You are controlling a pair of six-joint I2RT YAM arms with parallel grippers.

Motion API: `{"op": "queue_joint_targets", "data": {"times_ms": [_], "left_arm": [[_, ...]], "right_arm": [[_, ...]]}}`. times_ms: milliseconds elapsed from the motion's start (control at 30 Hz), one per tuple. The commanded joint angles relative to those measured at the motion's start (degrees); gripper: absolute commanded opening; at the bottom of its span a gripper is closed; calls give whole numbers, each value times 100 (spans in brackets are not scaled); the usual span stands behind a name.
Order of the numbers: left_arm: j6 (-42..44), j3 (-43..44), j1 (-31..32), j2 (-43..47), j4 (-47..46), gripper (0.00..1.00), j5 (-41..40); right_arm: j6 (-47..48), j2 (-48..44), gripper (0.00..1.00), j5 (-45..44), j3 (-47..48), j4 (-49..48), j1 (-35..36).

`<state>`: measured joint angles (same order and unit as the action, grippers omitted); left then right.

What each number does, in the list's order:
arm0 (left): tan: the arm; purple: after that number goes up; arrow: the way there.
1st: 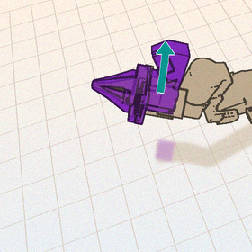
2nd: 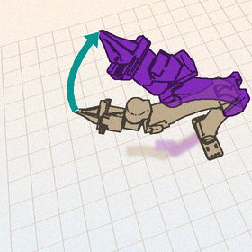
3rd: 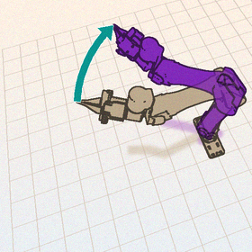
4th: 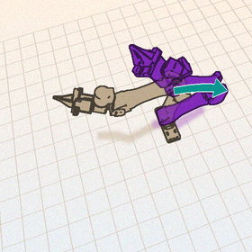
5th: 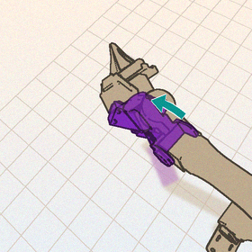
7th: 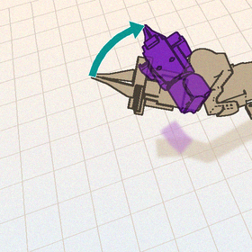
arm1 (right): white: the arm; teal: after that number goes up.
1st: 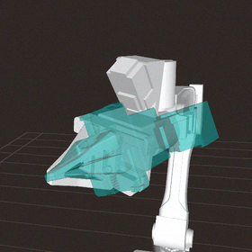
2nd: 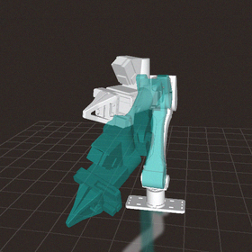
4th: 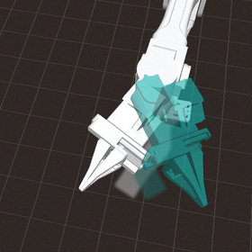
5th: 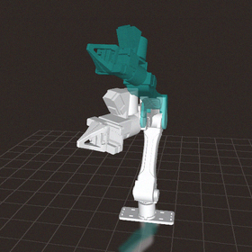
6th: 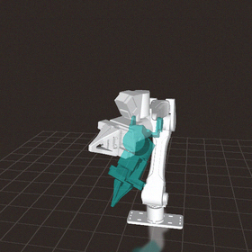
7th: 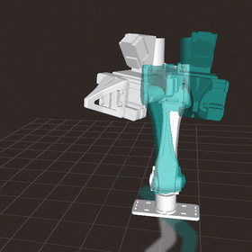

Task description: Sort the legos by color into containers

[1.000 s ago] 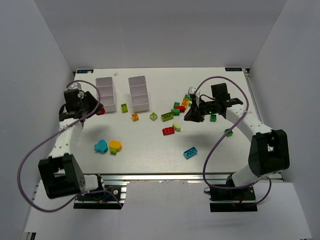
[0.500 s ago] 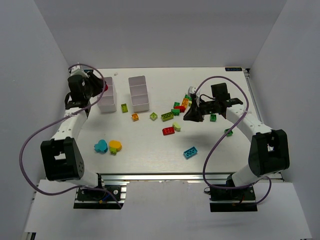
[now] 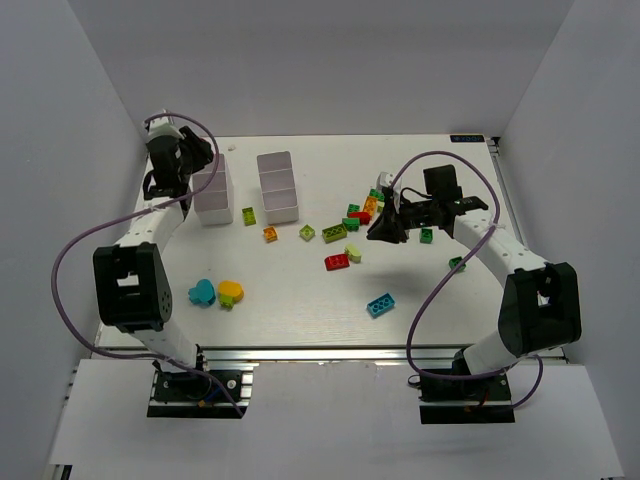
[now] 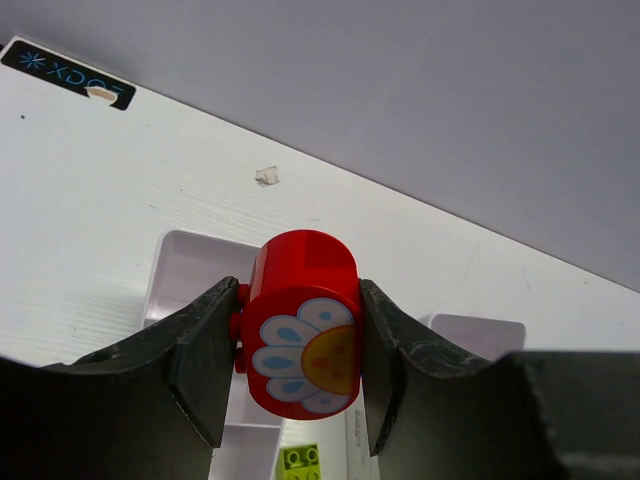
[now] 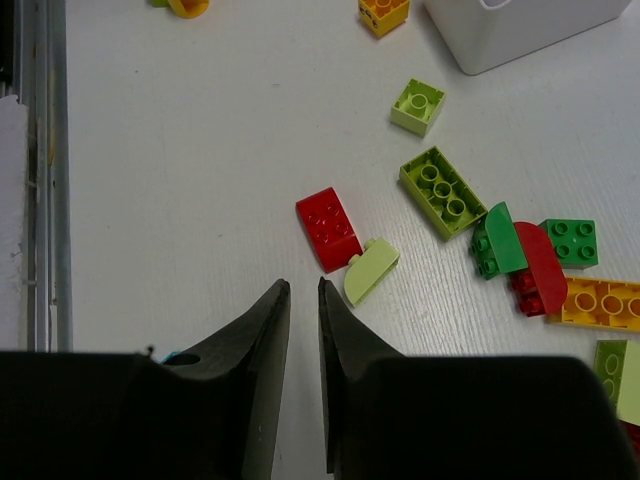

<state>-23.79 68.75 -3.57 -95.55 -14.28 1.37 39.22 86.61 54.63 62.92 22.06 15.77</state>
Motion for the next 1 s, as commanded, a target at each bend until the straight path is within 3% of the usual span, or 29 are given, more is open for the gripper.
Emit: {"op": "queue_joint_targets", "data": {"times_ms": [0, 767, 900, 967], "left_arm": [[120, 323, 6, -165, -136, 5, -321], [156, 895, 15, -1071, 5, 14, -409], [234, 999, 15, -1220, 83, 19, -453], [270, 1105, 15, -1317, 119, 27, -462]], "right_arm": [[33, -214, 24, 136, -25, -176, 23], [42, -241, 38, -31, -34, -246, 14], [42, -223, 44, -49, 1, -255, 14], [42, -223, 46, -67, 10, -255, 5]]}}
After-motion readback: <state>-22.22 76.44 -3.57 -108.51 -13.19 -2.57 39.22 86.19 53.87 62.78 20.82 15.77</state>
